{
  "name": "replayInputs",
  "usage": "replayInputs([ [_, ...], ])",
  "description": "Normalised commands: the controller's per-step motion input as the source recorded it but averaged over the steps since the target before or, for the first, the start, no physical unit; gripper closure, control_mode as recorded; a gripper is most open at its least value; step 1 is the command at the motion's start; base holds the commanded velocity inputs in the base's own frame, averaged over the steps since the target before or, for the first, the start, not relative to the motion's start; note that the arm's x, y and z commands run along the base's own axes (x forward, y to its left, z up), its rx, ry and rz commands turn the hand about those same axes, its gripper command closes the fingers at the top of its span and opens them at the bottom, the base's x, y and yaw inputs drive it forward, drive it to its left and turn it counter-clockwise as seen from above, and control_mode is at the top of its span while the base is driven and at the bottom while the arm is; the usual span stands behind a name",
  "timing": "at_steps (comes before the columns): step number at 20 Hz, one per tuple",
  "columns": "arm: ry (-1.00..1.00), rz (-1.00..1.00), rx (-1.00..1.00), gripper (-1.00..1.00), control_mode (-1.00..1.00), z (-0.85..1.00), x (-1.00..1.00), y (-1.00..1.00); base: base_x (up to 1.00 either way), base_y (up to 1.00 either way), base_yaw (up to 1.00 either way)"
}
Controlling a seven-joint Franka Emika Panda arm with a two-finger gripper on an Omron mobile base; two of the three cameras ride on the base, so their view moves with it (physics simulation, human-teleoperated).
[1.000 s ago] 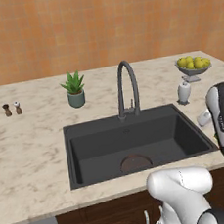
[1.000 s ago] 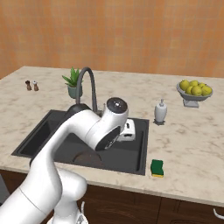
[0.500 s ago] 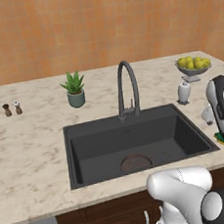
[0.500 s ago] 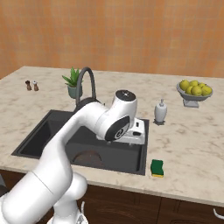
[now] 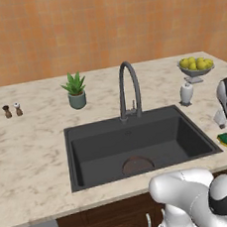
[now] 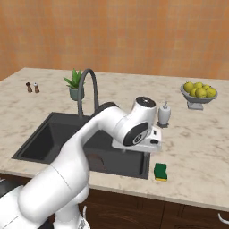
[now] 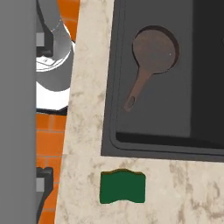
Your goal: Pick the pan and sponge and place them into the sink. Then turn on the water.
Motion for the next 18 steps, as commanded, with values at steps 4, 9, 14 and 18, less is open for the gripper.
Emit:
replayInputs([
  [4,0.11,0.0,0.0,-1.0,-1.0,-0.35,0.05,-0.35,0.0,0.0,0.0],
  [9,0.08,0.0,0.0,-1.0,-1.0,-0.4,0.05,-0.5,0.0,0.0,0.0],
  [14,0.06,0.0,0.0,-1.0,-1.0,-0.46,0.21,-0.52,0.0,0.0,0.0],
  [18,0.02,0.01,0.0,-1.0,-1.0,-0.33,0.34,-0.36,0.0,0.0,0.0],
])
